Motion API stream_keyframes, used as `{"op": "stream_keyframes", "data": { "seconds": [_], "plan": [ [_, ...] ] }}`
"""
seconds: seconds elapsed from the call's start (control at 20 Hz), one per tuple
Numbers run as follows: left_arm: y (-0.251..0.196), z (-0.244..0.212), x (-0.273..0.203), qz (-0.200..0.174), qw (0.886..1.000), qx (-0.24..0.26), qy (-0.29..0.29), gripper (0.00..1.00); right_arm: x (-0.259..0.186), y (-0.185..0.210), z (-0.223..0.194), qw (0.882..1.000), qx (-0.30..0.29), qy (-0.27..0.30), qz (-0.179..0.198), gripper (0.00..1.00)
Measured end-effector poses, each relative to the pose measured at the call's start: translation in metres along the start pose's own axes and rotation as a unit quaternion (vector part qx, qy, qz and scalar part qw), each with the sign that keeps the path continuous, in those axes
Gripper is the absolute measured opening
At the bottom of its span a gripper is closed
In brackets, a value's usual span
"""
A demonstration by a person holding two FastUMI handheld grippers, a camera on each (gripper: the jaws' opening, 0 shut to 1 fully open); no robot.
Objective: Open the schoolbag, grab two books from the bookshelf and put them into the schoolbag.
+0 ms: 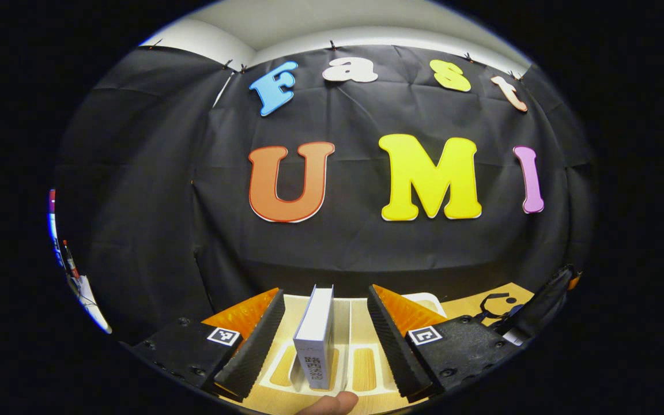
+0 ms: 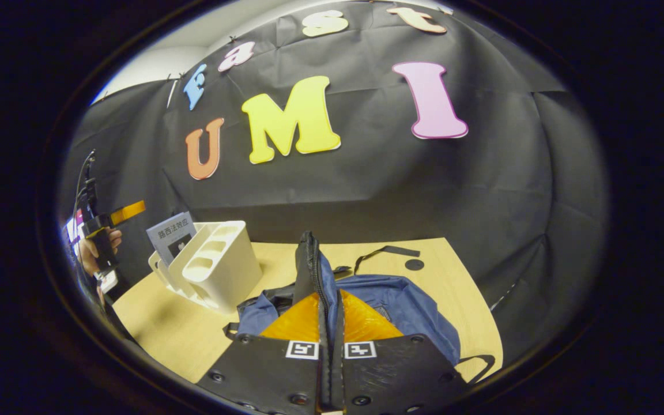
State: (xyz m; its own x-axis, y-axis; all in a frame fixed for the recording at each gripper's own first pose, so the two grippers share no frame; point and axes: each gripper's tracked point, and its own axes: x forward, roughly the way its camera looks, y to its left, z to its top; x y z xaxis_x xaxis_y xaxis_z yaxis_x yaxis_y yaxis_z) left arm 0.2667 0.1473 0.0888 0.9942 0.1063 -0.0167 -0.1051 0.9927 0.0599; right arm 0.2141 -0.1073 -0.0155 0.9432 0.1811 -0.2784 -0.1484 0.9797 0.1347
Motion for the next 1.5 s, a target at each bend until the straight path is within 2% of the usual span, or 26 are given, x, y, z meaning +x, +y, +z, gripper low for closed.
{"op": "stream_keyframes", "data": {
  "seconds": [0.2,0.35,0.45,0.65,0.8,0.9,1.15,1.25,1.3,1.4,1.45,1.5],
  "plan": [
    [0.006,-0.022,0.043,-0.025,0.998,0.027,0.056,0.89,-0.001,-0.004,-0.002,1.000,0.011,-0.008,-0.005,0.02],
    [0.001,-0.045,0.068,-0.044,0.991,0.006,0.123,0.88,-0.005,-0.005,-0.003,1.000,0.007,-0.016,-0.009,0.02],
    [0.008,-0.051,0.080,-0.035,0.988,0.024,0.150,0.87,-0.006,-0.003,-0.002,1.000,0.004,-0.020,-0.008,0.02],
    [0.002,-0.056,0.097,-0.046,0.976,0.055,0.205,0.87,-0.005,0.002,-0.006,1.000,-0.009,-0.016,0.005,0.02],
    [0.001,-0.071,0.104,-0.041,0.960,0.068,0.267,0.82,-0.007,0.002,-0.005,1.000,-0.013,-0.021,0.011,0.02],
    [-0.002,-0.079,0.104,-0.045,0.950,0.079,0.300,0.83,-0.008,0.001,-0.005,1.000,-0.014,-0.023,0.014,0.02],
    [-0.008,-0.094,0.099,-0.051,0.927,0.116,0.353,0.78,-0.009,0.000,-0.009,0.999,-0.013,-0.025,0.022,0.02],
    [-0.005,-0.106,0.097,-0.045,0.910,0.134,0.390,0.73,-0.009,-0.001,-0.012,0.999,-0.014,-0.025,0.024,0.02],
    [0.002,-0.109,0.098,-0.034,0.903,0.149,0.401,0.66,-0.008,-0.002,-0.012,0.999,-0.012,-0.025,0.024,0.02],
    [0.010,-0.114,0.099,-0.021,0.887,0.179,0.426,0.60,-0.007,-0.004,-0.015,0.999,-0.010,-0.024,0.025,0.02],
    [0.009,-0.116,0.099,-0.022,0.881,0.187,0.435,0.59,-0.007,-0.004,-0.017,0.999,-0.010,-0.024,0.026,0.02],
    [0.007,-0.114,0.101,-0.026,0.879,0.191,0.436,0.58,-0.008,-0.003,-0.018,0.999,-0.007,-0.026,0.029,0.02]
  ]
}}
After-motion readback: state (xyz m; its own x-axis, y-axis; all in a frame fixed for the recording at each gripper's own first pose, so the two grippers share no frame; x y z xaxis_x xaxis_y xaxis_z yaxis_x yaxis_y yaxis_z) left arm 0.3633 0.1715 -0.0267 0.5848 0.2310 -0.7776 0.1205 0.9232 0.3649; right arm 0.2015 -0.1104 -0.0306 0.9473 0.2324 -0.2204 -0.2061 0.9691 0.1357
